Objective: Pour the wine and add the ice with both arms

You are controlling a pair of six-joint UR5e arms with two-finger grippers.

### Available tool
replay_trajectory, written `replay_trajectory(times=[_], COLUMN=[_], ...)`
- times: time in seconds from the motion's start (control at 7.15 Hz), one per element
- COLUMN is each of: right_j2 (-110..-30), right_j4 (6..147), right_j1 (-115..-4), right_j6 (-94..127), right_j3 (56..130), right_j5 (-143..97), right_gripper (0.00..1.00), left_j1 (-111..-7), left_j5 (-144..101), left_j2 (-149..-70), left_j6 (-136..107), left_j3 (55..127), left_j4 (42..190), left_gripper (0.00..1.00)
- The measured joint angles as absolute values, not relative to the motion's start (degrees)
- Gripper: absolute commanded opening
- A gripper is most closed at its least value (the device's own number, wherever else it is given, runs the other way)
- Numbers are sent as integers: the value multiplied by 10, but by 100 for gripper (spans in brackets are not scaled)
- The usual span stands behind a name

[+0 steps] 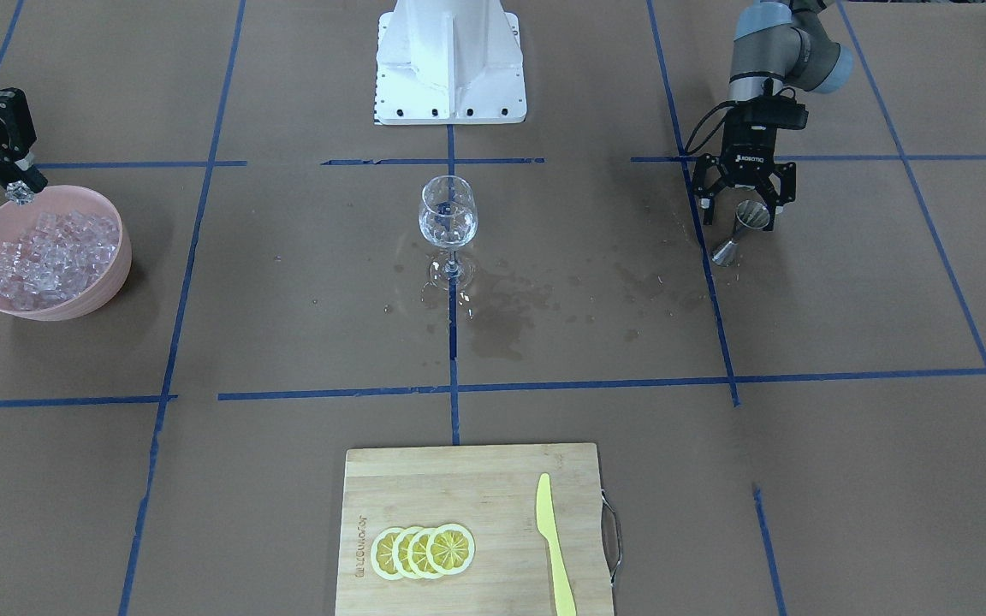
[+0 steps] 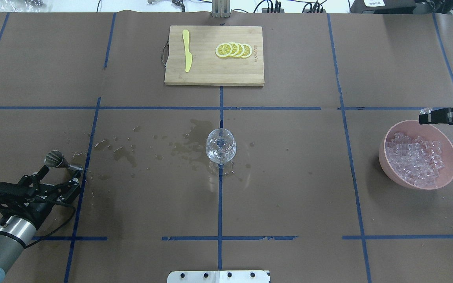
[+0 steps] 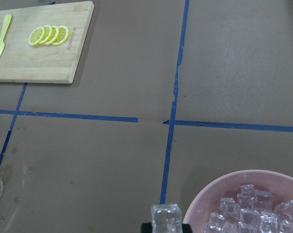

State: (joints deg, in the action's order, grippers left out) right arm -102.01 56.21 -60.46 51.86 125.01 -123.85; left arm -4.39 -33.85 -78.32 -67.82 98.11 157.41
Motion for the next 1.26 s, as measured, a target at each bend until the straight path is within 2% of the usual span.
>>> replay_trajectory(times=[0.28,0.7,1.26], right_j2=[-1009,-987,-949], right_j4=[563,564,569], right_j1=[-605,-605,-604], right_j6=[522,545,584], right_j3=[1250,1248,1246], right_j5=[-1238,-1246,-1249], right_gripper=[0,0,0], left_j1=[-41,-37,-31], left_j5=[-380,-446,-567], left_j2=[-759,-685,-633], left_j6=[-679,-681,-698], left_j3=[1015,1107,1175], left_j4=[1562,1525,1472], left_gripper=[100,100,100])
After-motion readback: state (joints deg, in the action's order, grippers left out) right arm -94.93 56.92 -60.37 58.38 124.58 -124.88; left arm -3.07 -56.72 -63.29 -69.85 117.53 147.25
